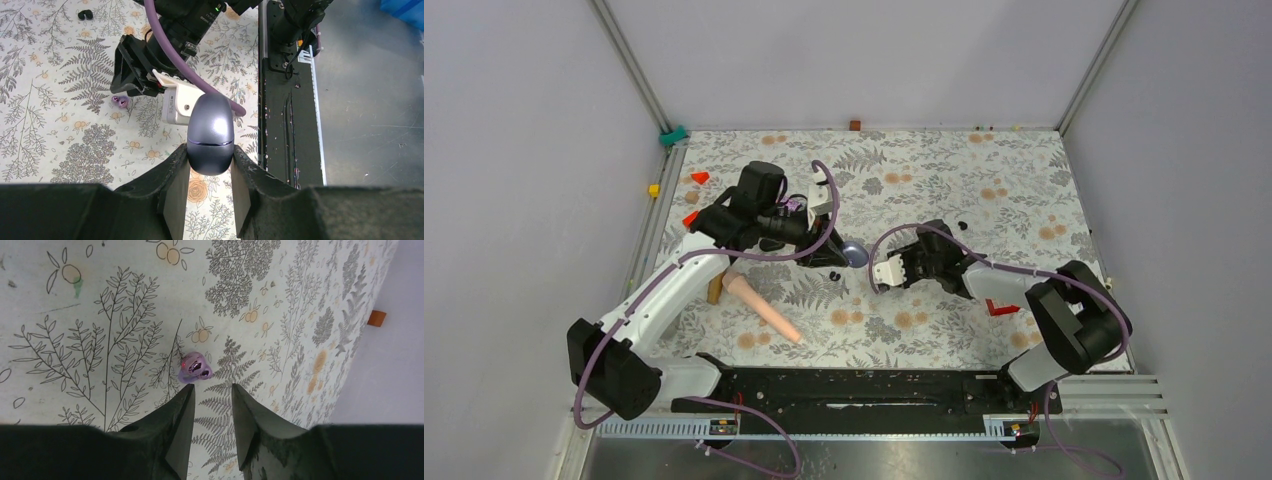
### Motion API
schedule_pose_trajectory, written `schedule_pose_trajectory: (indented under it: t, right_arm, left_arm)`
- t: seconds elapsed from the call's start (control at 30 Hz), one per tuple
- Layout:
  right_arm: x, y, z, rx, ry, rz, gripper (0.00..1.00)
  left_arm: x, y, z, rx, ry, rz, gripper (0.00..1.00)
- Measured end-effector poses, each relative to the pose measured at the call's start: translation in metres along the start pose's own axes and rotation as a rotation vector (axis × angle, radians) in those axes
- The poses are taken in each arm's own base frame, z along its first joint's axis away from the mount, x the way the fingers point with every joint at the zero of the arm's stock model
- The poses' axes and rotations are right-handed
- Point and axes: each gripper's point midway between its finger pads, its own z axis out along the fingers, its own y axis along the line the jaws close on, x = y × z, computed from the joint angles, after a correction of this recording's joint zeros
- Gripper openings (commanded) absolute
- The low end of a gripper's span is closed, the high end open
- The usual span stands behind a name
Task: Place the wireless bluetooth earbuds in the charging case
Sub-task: Adjust the earbud at the center of the board, then open the charging case.
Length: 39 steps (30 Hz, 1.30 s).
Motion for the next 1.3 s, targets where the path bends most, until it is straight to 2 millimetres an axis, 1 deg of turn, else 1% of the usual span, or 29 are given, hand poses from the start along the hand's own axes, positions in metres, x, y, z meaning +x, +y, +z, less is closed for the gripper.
schedule_pose_trajectory:
  t: [0.1, 0.13, 0.17, 0.2, 0.23, 0.27, 0.3, 0.4, 0.5, 0.6, 0.63, 0.67, 0.7, 0.77, 0.83, 0.9, 0.93, 1.03, 1.07, 1.2, 1.3]
  right_arm:
    - [-0.003, -0.003, -0.002, 0.020, -0.017, 0.037, 0.50]
    - [-0.005, -0.005, -0.006, 0.025, -0.027, 0.062, 0.56]
    - [-0.008, -0.009, -0.011, 0.033, -0.039, 0.089, 0.59]
    - [-0.011, -0.014, -0.017, 0.044, -0.050, 0.122, 0.68]
    - [-0.013, -0.020, -0.024, 0.057, -0.060, 0.150, 0.74]
    - [-0.015, -0.028, -0.032, 0.074, -0.068, 0.181, 0.96]
    - [-0.017, -0.036, -0.040, 0.093, -0.078, 0.211, 0.99]
    - [-0.024, -0.059, -0.068, 0.131, -0.111, 0.317, 0.99]
    - [-0.038, -0.083, -0.100, 0.127, -0.164, 0.442, 1.00]
    - [-0.066, -0.111, -0.135, 0.109, -0.267, 0.568, 1.00]
    - [-0.076, -0.117, -0.145, 0.105, -0.305, 0.597, 0.99]
    - [-0.091, -0.123, -0.159, 0.091, -0.361, 0.641, 0.99]
    - [-0.101, -0.127, -0.168, 0.081, -0.402, 0.665, 1.00]
    - [-0.130, -0.133, -0.189, 0.025, -0.516, 0.736, 0.99]
    - [-0.151, -0.135, -0.201, -0.037, -0.614, 0.814, 0.99]
    - [-0.164, -0.134, -0.204, -0.102, -0.676, 0.901, 0.99]
    - [-0.168, -0.132, -0.202, -0.134, -0.694, 0.945, 0.99]
    - [-0.172, -0.122, -0.188, -0.204, -0.688, 1.031, 1.00]
    - [-0.174, -0.116, -0.181, -0.229, -0.675, 1.051, 1.00]
    - [-0.179, -0.096, -0.160, -0.291, -0.625, 1.082, 0.99]
    - [-0.180, -0.093, -0.154, -0.293, -0.607, 1.084, 0.99]
  left_arm:
    - [0.000, 0.000, 0.000, 0.000, 0.001, -0.001, 0.00]
    - [0.000, 0.000, 0.000, 0.000, 0.000, 0.000, 0.00]
    - [0.000, 0.000, 0.000, 0.000, -0.001, 0.001, 0.00]
    - [-0.001, 0.001, 0.000, -0.001, -0.002, 0.003, 0.00]
    - [-0.001, 0.001, 0.000, -0.001, -0.003, 0.004, 0.00]
    - [-0.001, 0.002, 0.001, -0.001, -0.004, 0.005, 0.00]
    - [-0.001, 0.003, 0.002, -0.001, -0.004, 0.005, 0.00]
    - [0.002, 0.006, 0.004, 0.003, 0.001, -0.006, 0.00]
    - [0.006, 0.009, 0.008, 0.009, 0.010, -0.025, 0.00]
    - [0.009, 0.011, 0.010, 0.012, 0.016, -0.038, 0.00]
    - [0.009, 0.012, 0.011, 0.014, 0.016, -0.040, 0.00]
    - [0.009, 0.012, 0.011, 0.015, 0.016, -0.043, 0.00]
    - [0.009, 0.013, 0.012, 0.016, 0.015, -0.044, 0.00]
    - [0.010, 0.014, 0.013, 0.020, 0.015, -0.052, 0.00]
    - [0.011, 0.014, 0.015, 0.024, 0.018, -0.056, 0.00]
    - [0.012, 0.013, 0.016, 0.028, 0.019, -0.058, 0.00]
    - [0.011, 0.012, 0.016, 0.031, 0.020, -0.059, 0.00]
    - [0.011, 0.011, 0.017, 0.036, 0.019, -0.058, 0.00]
    - [0.011, 0.010, 0.017, 0.038, 0.019, -0.058, 0.00]
    - [0.010, 0.009, 0.017, 0.048, 0.015, -0.058, 0.00]
    - [0.010, 0.008, 0.017, 0.052, 0.013, -0.057, 0.00]
